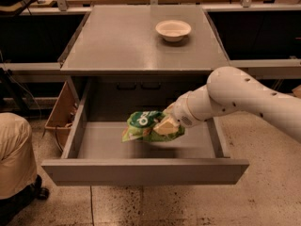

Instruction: Place green rice chip bag into top drawer

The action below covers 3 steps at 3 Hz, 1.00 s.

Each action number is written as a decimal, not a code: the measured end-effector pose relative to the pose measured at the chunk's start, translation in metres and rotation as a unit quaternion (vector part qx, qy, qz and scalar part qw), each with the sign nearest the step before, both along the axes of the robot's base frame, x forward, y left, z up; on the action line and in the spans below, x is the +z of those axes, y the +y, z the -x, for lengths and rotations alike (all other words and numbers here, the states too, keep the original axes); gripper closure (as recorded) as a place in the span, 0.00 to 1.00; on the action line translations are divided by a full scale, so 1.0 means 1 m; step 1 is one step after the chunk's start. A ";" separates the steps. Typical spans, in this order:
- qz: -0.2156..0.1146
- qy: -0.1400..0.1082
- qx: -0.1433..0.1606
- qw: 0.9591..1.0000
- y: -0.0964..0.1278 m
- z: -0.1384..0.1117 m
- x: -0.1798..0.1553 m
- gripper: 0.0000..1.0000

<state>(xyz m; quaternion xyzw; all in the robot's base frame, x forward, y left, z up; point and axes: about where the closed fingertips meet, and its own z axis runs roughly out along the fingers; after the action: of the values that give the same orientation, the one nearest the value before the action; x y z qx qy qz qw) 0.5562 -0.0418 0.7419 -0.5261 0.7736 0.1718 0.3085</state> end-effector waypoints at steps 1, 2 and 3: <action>0.001 0.008 -0.007 1.000 -0.004 -0.009 -0.038 1.00; 0.000 0.005 -0.009 1.000 -0.003 -0.026 -0.060 1.00; 0.000 0.007 -0.009 1.000 0.000 -0.042 -0.075 0.87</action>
Offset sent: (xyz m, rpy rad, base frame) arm 0.0513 -0.0039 -0.0876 0.0040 -0.0034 -0.0317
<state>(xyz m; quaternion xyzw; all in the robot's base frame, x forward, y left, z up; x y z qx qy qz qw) 0.5980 -0.0422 0.6673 -0.5181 0.7803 0.1724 0.3049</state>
